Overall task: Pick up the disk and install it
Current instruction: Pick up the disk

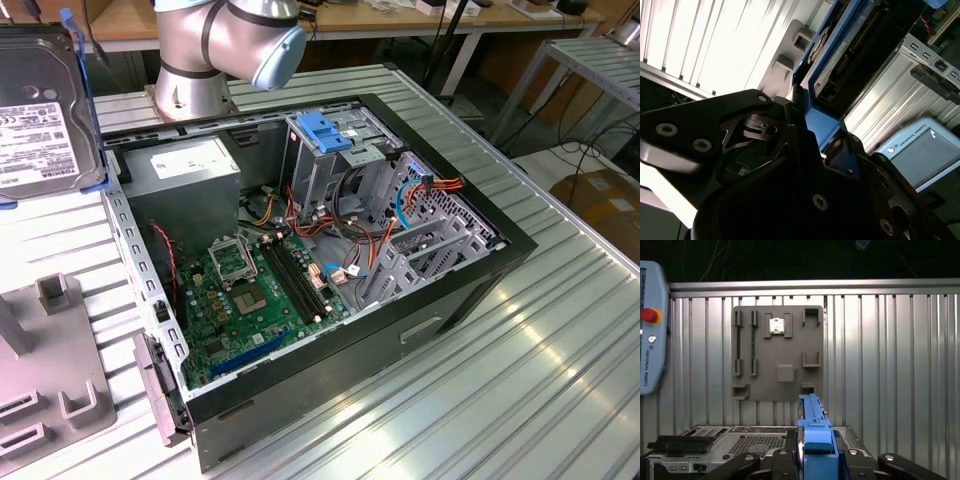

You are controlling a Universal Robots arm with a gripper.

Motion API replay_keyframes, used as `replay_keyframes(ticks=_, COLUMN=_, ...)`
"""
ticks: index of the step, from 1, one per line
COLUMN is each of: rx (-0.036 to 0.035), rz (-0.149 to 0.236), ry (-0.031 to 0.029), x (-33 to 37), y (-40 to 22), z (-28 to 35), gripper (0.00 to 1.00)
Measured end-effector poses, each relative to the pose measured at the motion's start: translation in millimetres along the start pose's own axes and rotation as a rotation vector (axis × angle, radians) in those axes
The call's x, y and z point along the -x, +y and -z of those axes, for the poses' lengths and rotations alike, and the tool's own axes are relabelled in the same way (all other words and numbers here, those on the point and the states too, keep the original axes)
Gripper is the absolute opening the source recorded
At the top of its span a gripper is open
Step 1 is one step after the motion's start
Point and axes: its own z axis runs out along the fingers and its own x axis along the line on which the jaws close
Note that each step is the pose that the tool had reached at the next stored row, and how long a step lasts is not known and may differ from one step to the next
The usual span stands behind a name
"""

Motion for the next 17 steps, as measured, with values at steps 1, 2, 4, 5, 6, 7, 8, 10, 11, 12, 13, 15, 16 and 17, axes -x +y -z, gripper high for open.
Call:
replay_keyframes(ticks=1, rx=0.0000, rz=0.000, ry=0.0006, x=0.0, y=-2.4, z=0.1, gripper=0.37)
replay_keyframes(ticks=2, rx=0.0000, rz=0.000, ry=0.0011, x=0.0, y=-4.6, z=0.1, gripper=0.37)
replay_keyframes(ticks=4, rx=0.0000, rz=0.000, ry=0.0028, x=0.1, y=-10.0, z=0.3, gripper=0.37)
replay_keyframes(ticks=5, rx=0.0000, rz=0.000, ry=0.0034, x=0.1, y=-12.0, z=0.4, gripper=0.37)
replay_keyframes(ticks=6, rx=0.0000, rz=0.000, ry=0.0038, x=0.2, y=-14.5, z=0.5, gripper=0.37)
replay_keyframes(ticks=7, rx=0.0000, rz=0.000, ry=0.0042, x=0.2, y=-17.9, z=0.6, gripper=0.37)
replay_keyframes(ticks=8, rx=0.0000, rz=0.000, ry=0.0049, x=0.2, y=-22.5, z=0.7, gripper=0.37)
replay_keyframes(ticks=10, rx=0.0000, rz=0.000, ry=0.0057, x=0.3, y=-28.0, z=0.8, gripper=0.37)
replay_keyframes(ticks=11, rx=0.0000, rz=0.000, ry=0.0061, x=0.4, y=-30.7, z=0.8, gripper=0.37)
replay_keyframes(ticks=12, rx=-0.0001, rz=0.000, ry=0.0063, x=0.4, y=-33.3, z=0.8, gripper=0.37)
replay_keyframes(ticks=13, rx=-0.0001, rz=0.000, ry=0.0064, x=0.4, y=-37.3, z=0.9, gripper=0.37)
replay_keyframes(ticks=15, rx=-0.0001, rz=0.000, ry=0.0064, x=0.5, y=-43.4, z=0.9, gripper=0.37)
replay_keyframes(ticks=16, rx=0.0000, rz=0.000, ry=0.0065, x=0.5, y=-46.2, z=1.0, gripper=0.37)
replay_keyframes(ticks=17, rx=0.0000, rz=0.000, ry=0.0065, x=0.5, y=-49.6, z=1.1, gripper=0.37)
